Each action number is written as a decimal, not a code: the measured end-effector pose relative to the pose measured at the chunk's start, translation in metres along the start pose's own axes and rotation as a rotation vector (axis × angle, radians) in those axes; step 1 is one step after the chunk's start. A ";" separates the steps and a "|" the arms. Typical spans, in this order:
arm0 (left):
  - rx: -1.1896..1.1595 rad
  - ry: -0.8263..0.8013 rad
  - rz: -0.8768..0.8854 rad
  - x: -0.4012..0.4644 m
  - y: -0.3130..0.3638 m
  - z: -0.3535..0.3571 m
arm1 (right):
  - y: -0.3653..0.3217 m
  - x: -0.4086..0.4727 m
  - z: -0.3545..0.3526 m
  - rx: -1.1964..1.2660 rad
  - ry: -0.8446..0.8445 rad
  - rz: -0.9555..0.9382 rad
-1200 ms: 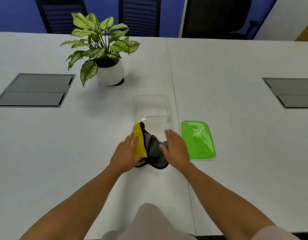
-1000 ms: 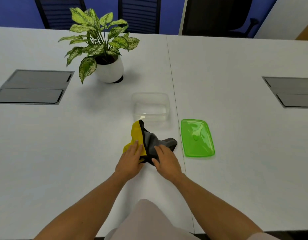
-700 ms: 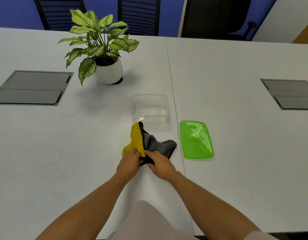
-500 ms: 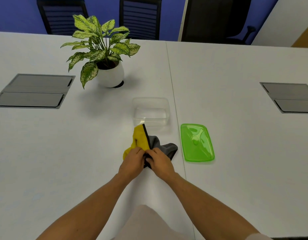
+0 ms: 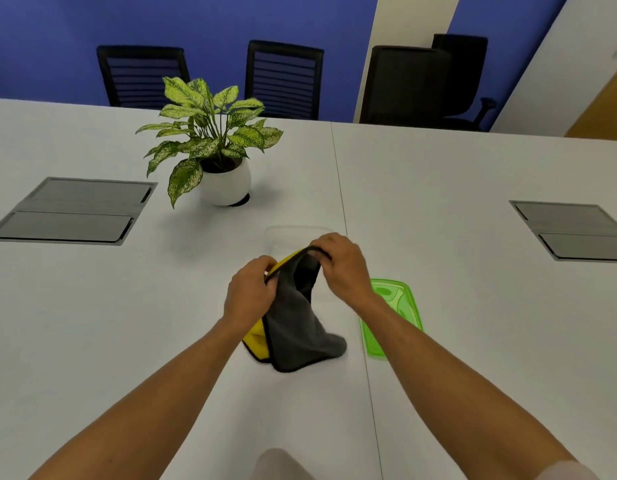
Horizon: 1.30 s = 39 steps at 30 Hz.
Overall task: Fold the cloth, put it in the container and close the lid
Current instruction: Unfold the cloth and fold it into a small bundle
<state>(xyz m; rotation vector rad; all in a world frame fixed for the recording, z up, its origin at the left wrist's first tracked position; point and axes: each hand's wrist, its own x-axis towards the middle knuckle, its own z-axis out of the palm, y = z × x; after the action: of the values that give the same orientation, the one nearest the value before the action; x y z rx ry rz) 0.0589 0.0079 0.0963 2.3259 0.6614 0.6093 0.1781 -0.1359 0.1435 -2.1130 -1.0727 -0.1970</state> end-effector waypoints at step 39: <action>-0.787 -0.407 -0.022 0.132 0.053 -0.220 | 0.040 0.057 -0.248 0.819 0.025 0.281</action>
<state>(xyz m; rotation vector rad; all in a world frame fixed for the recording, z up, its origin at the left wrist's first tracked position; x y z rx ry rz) 0.0508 0.1486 0.3168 1.6204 0.1925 0.2866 0.2902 -0.2834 0.3224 -1.4741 -0.6588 0.3075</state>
